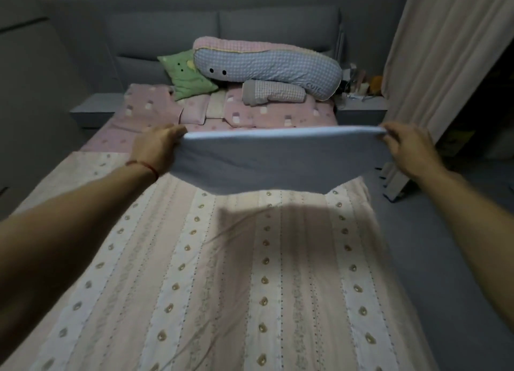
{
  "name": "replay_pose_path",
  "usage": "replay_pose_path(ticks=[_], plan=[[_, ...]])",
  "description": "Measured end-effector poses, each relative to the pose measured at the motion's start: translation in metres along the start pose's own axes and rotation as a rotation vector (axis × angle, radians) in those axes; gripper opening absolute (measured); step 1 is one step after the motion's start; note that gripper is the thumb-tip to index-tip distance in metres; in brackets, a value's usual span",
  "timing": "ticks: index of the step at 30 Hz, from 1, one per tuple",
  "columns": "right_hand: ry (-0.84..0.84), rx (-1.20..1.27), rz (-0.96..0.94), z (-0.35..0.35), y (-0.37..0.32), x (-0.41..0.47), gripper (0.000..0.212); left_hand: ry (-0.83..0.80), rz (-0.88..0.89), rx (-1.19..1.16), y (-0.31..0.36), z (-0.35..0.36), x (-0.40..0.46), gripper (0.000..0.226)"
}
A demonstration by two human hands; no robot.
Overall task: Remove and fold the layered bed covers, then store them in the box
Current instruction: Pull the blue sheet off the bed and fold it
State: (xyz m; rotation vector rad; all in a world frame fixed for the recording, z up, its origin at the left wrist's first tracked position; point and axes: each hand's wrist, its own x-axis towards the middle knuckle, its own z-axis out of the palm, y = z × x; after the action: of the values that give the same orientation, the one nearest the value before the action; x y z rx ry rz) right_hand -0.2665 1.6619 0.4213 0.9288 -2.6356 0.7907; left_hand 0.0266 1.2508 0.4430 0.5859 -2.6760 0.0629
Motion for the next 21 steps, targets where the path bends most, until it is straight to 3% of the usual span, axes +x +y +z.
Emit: replay_pose_path(ticks=[3,9,12,16,21], plan=[[-0.074,-0.025,0.031,0.053,0.025,-0.064,0.024,-0.077,-0.136,-0.057,0.0,0.055,-0.066,0.027],[-0.35,0.041,0.256,0.184,0.094,-0.244,0.058,-0.384,-0.339,-0.207,-0.001,0.198,-0.239,0.024],[-0.473,0.108,0.253,0.227,0.103,-0.351,0.035,-0.598,-0.354,-0.158,0.001,0.258,-0.337,0.028],[-0.398,0.077,0.264,0.245,0.11,-0.46,0.042,-0.636,-0.371,-0.175,0.004,0.28,-0.422,0.029],[-0.436,-0.019,0.24,0.22,0.097,-0.502,0.041,-0.599,-0.363,-0.189,0.0,0.245,-0.454,0.039]])
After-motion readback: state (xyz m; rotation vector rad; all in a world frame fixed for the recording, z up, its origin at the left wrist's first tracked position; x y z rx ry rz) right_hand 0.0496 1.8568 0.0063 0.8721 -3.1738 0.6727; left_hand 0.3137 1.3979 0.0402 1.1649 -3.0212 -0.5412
